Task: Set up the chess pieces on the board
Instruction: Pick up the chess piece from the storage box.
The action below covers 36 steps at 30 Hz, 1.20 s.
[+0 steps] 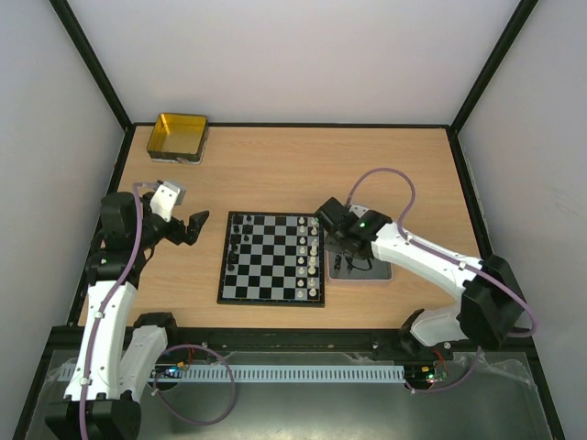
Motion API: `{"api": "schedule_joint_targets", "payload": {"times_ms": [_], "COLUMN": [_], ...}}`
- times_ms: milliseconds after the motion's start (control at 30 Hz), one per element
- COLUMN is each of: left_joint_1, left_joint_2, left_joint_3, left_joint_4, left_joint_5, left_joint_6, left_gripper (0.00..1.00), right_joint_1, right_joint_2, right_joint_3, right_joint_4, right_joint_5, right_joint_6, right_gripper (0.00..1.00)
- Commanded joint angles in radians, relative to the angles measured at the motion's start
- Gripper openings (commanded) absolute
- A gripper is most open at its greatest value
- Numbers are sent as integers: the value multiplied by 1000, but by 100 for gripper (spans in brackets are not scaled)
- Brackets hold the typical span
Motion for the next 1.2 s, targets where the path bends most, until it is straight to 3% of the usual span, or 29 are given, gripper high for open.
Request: {"api": "schedule_joint_targets", "payload": {"times_ms": [0,467,1167], "left_joint_1": [6,6,6], "left_joint_2": [2,12,16], "left_joint_3": [-1,-2,-1], "left_joint_4": [-11,-12,-14], "left_joint_5": [23,28,38], "left_joint_6": [7,9,12], "left_gripper": [99,99,99], "right_joint_1": [-77,-179,-236], "right_joint_2": [40,183,132], "right_joint_3": [-38,-15,-111], "right_joint_4": [66,192,210], "right_joint_5": [-27,-91,-96], "right_joint_6": [-82,-164,-172], "right_gripper": [20,20,18]}}
